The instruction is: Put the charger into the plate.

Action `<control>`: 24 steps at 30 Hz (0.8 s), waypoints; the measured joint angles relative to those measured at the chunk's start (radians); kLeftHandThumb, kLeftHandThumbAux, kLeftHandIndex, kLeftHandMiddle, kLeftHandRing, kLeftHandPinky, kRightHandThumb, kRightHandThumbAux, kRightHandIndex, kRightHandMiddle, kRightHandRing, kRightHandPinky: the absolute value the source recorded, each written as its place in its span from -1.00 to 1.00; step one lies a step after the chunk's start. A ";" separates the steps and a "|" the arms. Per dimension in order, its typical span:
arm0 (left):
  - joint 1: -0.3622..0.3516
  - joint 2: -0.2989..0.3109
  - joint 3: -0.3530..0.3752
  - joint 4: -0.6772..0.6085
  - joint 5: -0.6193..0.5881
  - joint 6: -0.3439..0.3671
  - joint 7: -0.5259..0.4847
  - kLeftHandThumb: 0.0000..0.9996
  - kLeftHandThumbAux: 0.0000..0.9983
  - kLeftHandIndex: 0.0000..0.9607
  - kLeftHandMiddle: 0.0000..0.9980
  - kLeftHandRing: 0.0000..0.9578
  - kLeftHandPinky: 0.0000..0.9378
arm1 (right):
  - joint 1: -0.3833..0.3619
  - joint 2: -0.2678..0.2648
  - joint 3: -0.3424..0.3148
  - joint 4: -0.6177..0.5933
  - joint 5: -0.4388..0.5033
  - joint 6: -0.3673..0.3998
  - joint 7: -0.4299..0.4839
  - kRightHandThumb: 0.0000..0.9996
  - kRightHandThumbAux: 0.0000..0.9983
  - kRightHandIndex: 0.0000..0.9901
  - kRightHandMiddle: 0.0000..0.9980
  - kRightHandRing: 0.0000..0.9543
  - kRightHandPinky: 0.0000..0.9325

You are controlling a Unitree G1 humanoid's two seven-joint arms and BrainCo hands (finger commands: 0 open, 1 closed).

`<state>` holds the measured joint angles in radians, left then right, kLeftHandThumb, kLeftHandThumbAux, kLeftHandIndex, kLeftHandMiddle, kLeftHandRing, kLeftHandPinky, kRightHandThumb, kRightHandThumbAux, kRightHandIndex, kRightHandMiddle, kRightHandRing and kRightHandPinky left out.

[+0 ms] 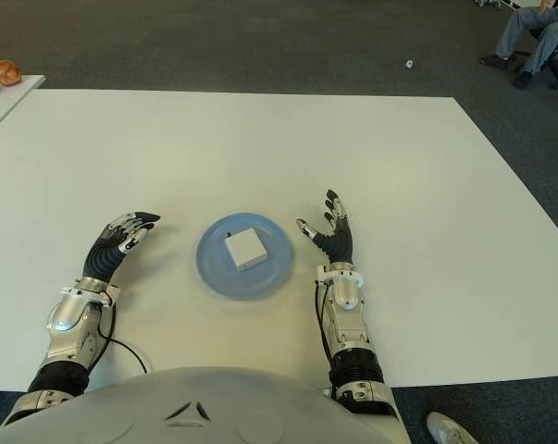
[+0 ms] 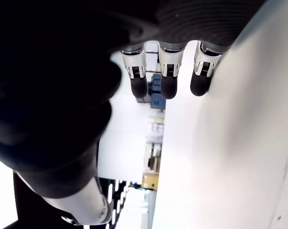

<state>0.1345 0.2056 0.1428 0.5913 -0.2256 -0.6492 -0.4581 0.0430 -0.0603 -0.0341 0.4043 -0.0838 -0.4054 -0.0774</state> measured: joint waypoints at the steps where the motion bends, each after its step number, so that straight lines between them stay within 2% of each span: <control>1: 0.000 -0.001 0.000 -0.001 0.000 0.001 0.000 -0.95 0.07 -0.33 -0.37 -0.50 -0.64 | -0.001 -0.001 0.002 0.001 0.000 0.002 0.003 -0.90 0.79 -0.90 -0.89 -0.90 -0.80; 14: -0.002 -0.009 0.000 -0.003 0.000 0.004 0.002 -0.96 0.02 -0.37 -0.41 -0.53 -0.67 | -0.001 -0.014 0.011 0.008 0.010 0.019 0.043 -0.97 0.79 -0.92 -0.94 -0.93 -0.85; 19: -0.004 -0.013 0.000 -0.003 0.001 0.006 0.024 -0.95 0.05 -0.61 -0.63 -0.68 -0.78 | 0.004 -0.020 0.012 0.008 0.011 0.024 0.058 -1.00 0.80 -0.94 -0.95 -0.95 -0.88; 24: -0.004 -0.015 -0.002 -0.007 0.023 0.009 0.059 -0.99 0.11 -0.90 -0.87 -0.90 -0.96 | 0.006 -0.024 0.011 0.008 0.013 0.026 0.068 -1.00 0.79 -0.95 -0.97 -0.97 -0.89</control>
<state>0.1301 0.1909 0.1405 0.5845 -0.2025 -0.6399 -0.3989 0.0490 -0.0843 -0.0228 0.4124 -0.0709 -0.3793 -0.0090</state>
